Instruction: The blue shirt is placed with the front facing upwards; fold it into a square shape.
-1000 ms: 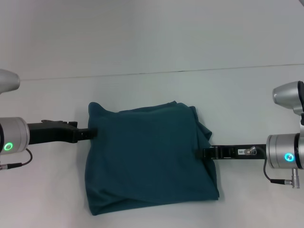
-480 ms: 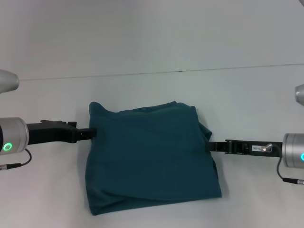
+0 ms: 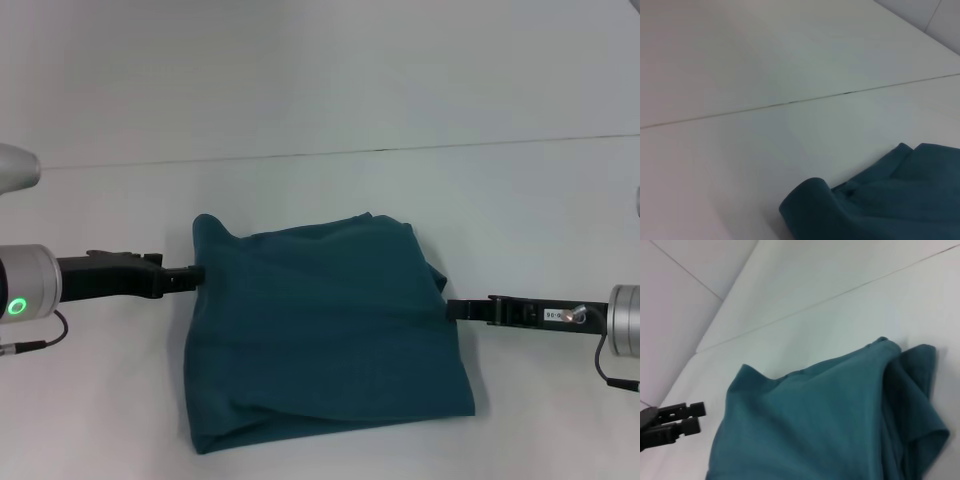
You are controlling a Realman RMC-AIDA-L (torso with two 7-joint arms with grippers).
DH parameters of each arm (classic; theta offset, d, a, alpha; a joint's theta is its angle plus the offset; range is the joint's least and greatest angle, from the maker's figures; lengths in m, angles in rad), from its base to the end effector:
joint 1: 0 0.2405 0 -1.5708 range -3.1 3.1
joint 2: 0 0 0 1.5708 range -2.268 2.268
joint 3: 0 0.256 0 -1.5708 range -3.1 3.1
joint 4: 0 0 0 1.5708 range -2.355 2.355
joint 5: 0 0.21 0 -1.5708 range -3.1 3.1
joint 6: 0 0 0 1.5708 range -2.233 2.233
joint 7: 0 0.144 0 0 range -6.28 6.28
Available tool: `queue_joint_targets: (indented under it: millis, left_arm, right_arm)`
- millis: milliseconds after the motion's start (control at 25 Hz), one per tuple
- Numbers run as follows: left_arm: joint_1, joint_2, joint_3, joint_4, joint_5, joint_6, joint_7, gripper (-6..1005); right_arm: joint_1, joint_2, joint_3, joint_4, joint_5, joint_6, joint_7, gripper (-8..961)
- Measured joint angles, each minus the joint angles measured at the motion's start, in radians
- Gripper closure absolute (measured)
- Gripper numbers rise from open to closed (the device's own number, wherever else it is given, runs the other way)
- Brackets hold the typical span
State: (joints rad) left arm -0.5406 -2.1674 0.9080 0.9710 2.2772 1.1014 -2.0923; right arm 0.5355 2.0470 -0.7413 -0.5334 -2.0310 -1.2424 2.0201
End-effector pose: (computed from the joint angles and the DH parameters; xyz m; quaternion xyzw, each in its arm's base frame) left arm -0.2528 0.3874 -0.0013 -0.8682 -0.4019 -0.1017 0.2727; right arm 0.3053 0.3473 -0.0142 -0.7896 0.5554 0.2096 0.1551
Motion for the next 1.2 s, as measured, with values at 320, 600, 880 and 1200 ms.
queue_joint_targets:
  millis: [320,600,880,1200]
  left_arm:
    - [0.0,0.0,0.0,0.0,0.0,0.001,0.0,287]
    - [0.001,0.001,0.0,0.0,0.001,0.0,0.0,288]
    - [-0.001,0.002,-0.002,0.0,0.001,-0.002,0.0,288]
    - [0.022,0.004,-0.08,0.017,-0.017,0.069,0.022,288]
  right_arm:
    - [-0.007,-0.001,0.0,0.003,-0.003,0.056,0.01,941]
    - [-0.009,0.005,0.003,-0.005,0.006,0.069,-0.012,887]
    - [0.007,-0.001,0.018,-0.011,0.066,0.064,-0.045,635]
    - [0.029,0.001,0.021,-0.023,0.068,0.1,-0.098,452]
